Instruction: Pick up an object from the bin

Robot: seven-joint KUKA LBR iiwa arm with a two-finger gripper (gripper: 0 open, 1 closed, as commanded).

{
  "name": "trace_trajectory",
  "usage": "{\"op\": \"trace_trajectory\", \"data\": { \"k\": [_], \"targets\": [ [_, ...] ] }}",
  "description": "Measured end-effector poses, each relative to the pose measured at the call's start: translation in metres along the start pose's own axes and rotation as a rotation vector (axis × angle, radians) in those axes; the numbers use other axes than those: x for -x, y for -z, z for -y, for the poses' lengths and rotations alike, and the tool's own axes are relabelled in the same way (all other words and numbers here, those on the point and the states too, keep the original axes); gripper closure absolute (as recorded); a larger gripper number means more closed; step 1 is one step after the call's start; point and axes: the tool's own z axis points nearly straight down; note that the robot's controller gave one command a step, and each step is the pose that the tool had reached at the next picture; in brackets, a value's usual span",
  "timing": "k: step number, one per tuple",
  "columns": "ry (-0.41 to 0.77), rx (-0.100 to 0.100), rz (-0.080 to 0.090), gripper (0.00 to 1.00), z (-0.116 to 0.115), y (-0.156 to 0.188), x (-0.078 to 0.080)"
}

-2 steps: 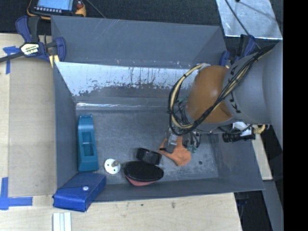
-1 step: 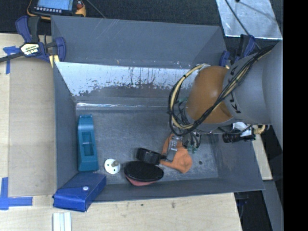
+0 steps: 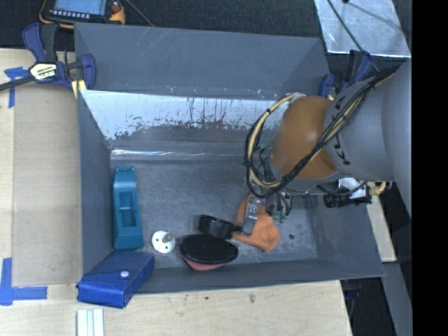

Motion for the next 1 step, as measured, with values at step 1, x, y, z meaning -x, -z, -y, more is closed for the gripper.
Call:
{"op": "trace_trajectory", "data": {
  "k": [1],
  "targets": [
    [0.142, 0.002, 0.008, 1.0, 0.0065, 0.0013, 0.0391]
  ]
}}
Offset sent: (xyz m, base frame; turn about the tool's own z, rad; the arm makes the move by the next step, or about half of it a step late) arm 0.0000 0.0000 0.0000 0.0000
